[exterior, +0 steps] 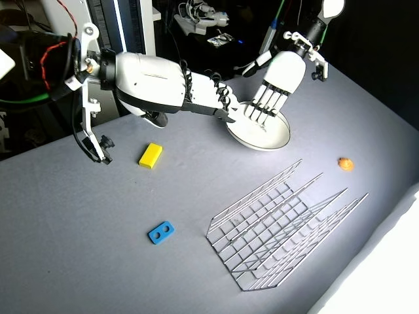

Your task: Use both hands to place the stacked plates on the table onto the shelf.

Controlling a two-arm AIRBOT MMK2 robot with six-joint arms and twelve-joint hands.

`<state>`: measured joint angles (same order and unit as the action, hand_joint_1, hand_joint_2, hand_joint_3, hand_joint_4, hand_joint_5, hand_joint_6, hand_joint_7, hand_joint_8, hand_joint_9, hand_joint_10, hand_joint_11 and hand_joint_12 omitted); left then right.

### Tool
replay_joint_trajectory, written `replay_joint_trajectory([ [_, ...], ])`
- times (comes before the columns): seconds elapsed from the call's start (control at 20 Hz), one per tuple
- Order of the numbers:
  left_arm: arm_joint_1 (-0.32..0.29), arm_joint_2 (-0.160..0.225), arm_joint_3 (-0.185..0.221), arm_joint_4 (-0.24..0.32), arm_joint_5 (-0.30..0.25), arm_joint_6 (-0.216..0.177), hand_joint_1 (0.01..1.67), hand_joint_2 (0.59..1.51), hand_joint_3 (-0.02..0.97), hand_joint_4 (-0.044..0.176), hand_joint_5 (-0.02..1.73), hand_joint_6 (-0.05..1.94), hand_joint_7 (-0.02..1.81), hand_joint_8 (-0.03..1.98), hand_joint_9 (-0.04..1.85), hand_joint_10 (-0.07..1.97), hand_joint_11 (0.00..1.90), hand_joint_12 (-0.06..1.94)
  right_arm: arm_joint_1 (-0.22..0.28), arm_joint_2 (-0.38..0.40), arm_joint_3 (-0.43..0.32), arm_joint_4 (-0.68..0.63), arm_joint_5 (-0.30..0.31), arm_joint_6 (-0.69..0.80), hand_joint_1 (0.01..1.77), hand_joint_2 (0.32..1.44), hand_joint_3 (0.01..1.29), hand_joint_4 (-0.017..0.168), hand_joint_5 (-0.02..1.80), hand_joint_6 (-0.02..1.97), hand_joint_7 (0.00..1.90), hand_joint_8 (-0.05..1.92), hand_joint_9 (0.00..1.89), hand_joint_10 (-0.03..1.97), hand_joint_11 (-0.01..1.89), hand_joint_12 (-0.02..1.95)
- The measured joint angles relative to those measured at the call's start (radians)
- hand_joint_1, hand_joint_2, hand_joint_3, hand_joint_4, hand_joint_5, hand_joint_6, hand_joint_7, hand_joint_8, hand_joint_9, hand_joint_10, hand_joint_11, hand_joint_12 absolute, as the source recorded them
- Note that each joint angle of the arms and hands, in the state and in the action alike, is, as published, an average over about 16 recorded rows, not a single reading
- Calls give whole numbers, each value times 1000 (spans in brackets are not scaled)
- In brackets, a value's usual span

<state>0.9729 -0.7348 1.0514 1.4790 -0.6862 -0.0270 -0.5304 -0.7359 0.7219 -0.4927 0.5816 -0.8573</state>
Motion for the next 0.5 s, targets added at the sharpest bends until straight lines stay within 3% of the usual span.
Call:
replay_joint_trajectory([
  [0.5, -13, -27, -56, -127, 64, 2, 11, 1089, 20, -4, 3, -15, -7, -17, 2, 1, 14, 14, -18, -214, 108, 128, -10, -248, 1170, 938, 13, 8, 72, 26, 37, 23, 25, 9, 21, 513],
])
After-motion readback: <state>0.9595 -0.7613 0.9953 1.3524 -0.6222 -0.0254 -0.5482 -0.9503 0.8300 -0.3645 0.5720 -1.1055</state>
